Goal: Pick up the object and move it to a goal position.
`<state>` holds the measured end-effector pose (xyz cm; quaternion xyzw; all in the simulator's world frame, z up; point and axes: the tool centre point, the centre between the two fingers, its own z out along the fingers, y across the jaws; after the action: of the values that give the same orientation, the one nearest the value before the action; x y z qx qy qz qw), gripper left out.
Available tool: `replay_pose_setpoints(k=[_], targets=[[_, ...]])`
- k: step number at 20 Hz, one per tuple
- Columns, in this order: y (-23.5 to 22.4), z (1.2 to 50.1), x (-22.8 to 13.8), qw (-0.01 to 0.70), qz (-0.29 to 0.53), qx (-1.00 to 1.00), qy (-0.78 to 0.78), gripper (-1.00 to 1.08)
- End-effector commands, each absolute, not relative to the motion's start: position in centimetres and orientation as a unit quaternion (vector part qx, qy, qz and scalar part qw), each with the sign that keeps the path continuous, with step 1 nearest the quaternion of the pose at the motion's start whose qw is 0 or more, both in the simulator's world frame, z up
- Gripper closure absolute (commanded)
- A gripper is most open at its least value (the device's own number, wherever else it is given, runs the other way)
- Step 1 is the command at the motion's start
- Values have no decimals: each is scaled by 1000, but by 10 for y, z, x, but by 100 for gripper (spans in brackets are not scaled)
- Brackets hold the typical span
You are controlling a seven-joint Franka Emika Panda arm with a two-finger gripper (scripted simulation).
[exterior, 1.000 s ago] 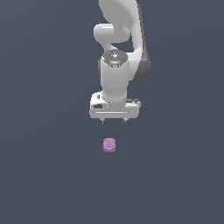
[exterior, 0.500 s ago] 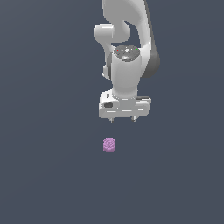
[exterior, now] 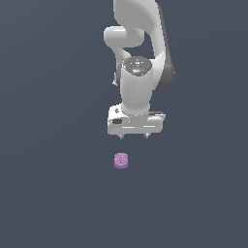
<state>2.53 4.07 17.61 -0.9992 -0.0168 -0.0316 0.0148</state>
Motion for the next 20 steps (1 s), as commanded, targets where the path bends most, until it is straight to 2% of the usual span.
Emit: replay_pose_setpoints(k=[1, 12, 20], targets=[[35, 168, 31, 14, -28, -999, -13, -92], [0, 112, 61, 4, -7, -1000, 6, -92], [-13, 91, 69, 0, 0, -1000, 13, -92]])
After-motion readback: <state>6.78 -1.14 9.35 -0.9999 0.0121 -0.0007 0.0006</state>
